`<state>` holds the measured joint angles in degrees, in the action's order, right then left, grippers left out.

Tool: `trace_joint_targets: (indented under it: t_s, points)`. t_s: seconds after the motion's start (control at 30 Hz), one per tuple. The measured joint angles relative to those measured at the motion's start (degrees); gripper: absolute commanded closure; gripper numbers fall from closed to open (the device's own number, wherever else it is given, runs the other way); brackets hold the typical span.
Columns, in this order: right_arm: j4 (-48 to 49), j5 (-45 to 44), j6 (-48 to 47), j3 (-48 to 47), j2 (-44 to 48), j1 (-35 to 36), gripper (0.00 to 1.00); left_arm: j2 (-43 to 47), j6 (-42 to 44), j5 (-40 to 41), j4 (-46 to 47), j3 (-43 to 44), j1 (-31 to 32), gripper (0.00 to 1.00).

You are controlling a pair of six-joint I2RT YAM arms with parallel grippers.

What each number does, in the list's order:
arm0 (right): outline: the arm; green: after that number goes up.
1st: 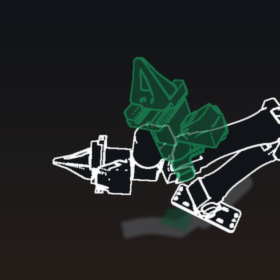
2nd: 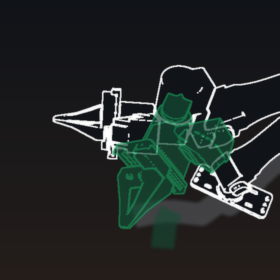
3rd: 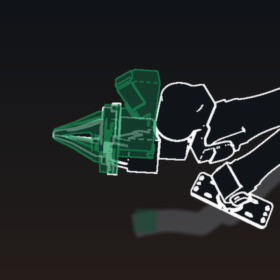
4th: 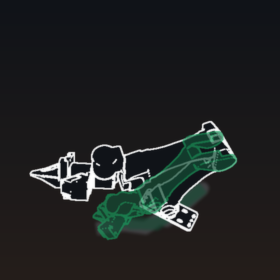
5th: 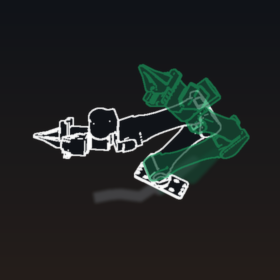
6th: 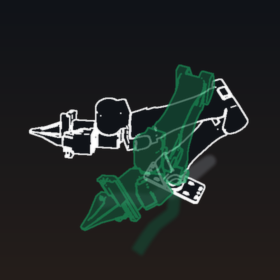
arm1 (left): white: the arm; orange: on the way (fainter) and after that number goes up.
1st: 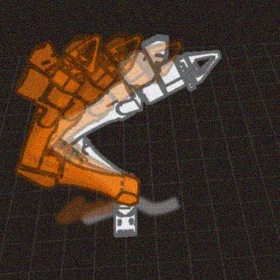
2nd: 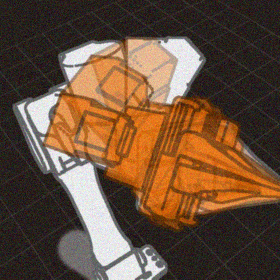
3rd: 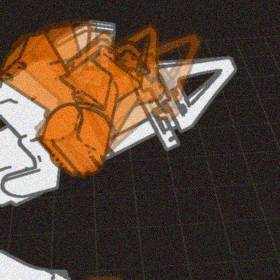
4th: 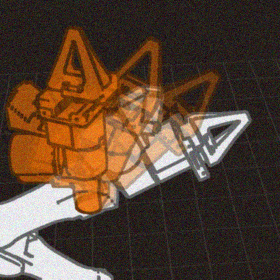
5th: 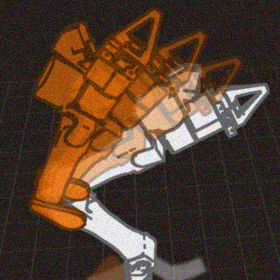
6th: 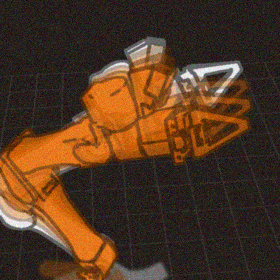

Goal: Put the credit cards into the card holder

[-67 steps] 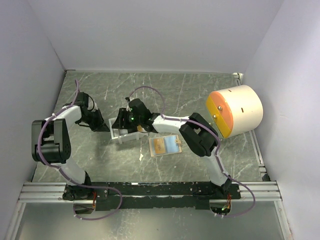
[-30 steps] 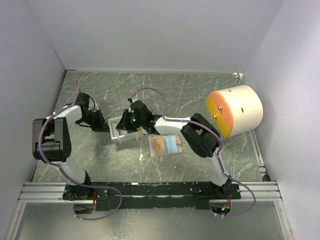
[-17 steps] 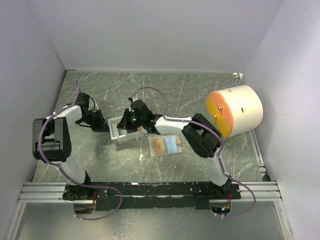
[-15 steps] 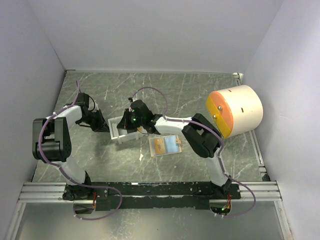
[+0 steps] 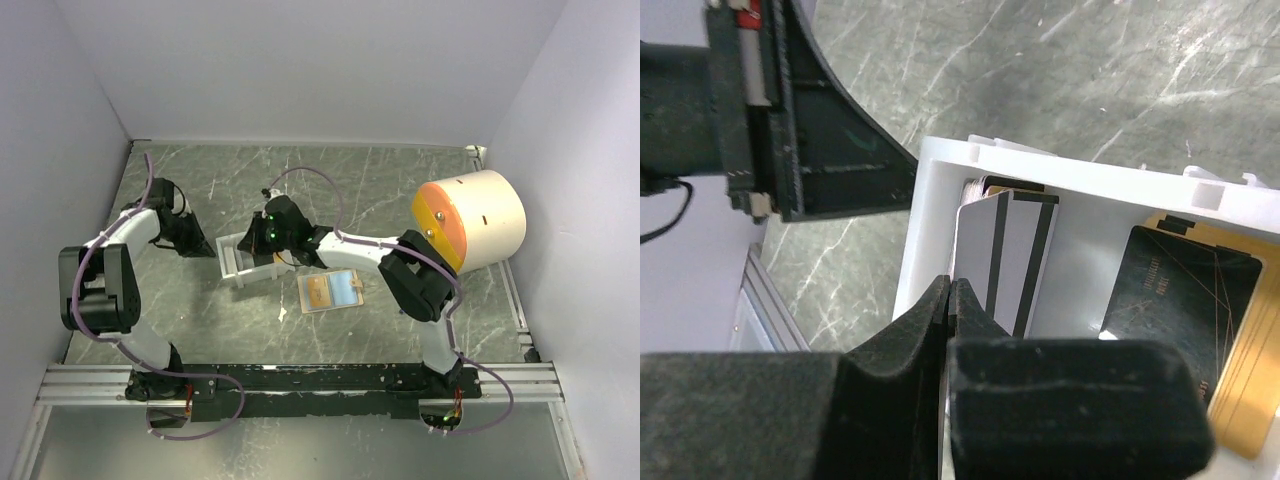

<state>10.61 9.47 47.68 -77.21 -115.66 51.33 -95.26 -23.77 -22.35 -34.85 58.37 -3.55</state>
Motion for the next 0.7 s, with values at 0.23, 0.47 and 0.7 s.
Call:
trace_joint_targets:
  t_s: [0.23, 0.47, 0.7]
  points:
    - [-0.81, -2.25, -0.7, 2.32, 3.37, -0.26, 1.0, 6.21, -1.03, 5.44, -1.03, 4.02, 0.0, 0.81]
    - [-0.96, -3.34, -0.76, 7.23, 8.57, -1.84, 1.0, 11.3, -1.07, 6.47, -1.62, 4.96, 0.0, 0.73]
    - [0.33, -4.07, 0.35, 13.9, 16.85, -3.76, 1.0, 19.15, -0.85, -1.75, -0.26, 4.7, 0.0, 0.55]
